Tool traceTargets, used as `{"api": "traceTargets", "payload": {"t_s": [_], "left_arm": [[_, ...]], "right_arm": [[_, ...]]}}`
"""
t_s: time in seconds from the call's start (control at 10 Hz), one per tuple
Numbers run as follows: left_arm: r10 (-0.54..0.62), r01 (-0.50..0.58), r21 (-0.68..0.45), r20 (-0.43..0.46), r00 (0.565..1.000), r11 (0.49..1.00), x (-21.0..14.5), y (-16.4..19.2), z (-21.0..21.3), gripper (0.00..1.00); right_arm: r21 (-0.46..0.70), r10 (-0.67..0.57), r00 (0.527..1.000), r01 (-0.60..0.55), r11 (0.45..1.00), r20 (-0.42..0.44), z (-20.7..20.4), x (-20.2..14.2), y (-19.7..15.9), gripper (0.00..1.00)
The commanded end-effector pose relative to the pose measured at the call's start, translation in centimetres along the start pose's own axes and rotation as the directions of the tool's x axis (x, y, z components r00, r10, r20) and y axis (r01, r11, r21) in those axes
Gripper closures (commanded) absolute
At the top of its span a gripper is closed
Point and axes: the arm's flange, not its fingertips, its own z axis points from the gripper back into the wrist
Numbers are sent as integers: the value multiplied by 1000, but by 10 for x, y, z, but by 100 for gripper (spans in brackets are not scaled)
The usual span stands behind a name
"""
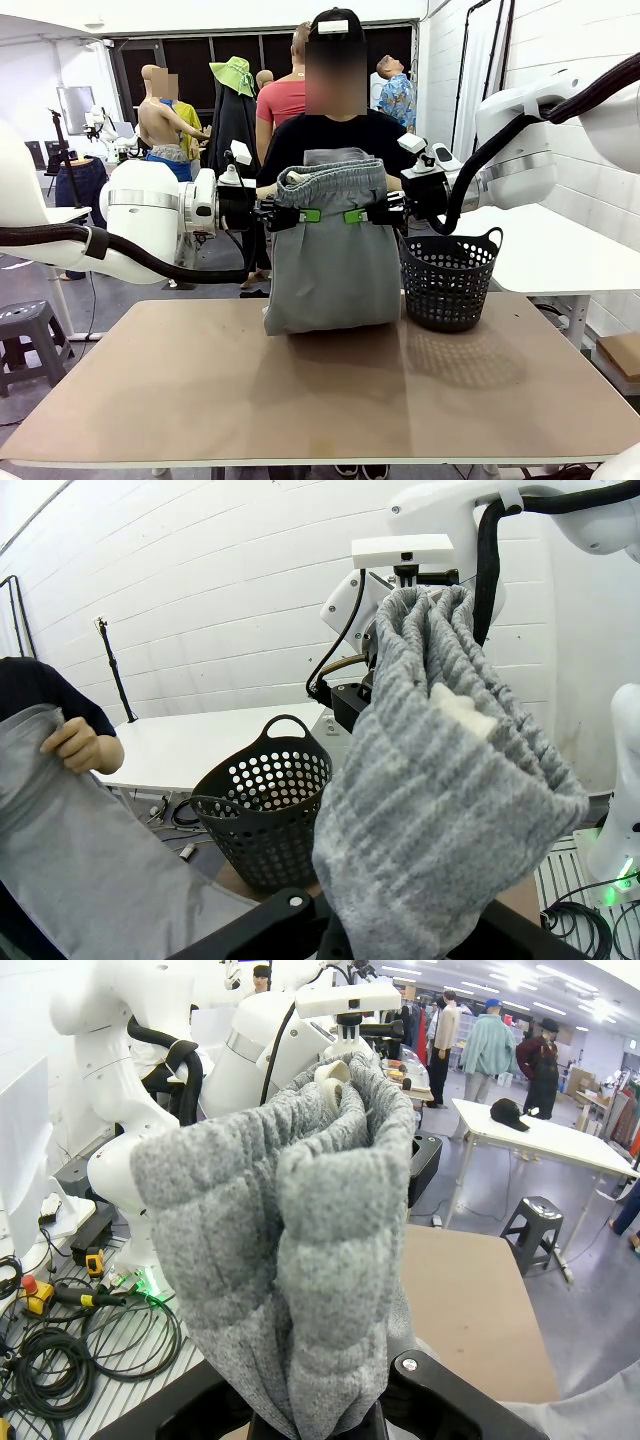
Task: Fold the training pants.
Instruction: Release the ends of the Training pants and then grab the overlapped ends.
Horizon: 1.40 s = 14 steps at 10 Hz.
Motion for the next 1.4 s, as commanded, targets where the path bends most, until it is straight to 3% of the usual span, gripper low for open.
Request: {"api": "traceTargets", "payload": {"t_s": [0.0, 1.3], "left_arm": [[2, -2, 18, 21, 1000, 1000, 1, -3, 1, 100], [2, -2, 18, 21, 1000, 1000, 1, -3, 1, 100]], "right_arm": [[-4, 7, 1000, -7, 1000, 17, 0, 4, 1, 100], [-4, 7, 1000, -7, 1000, 17, 0, 4, 1, 100]]}}
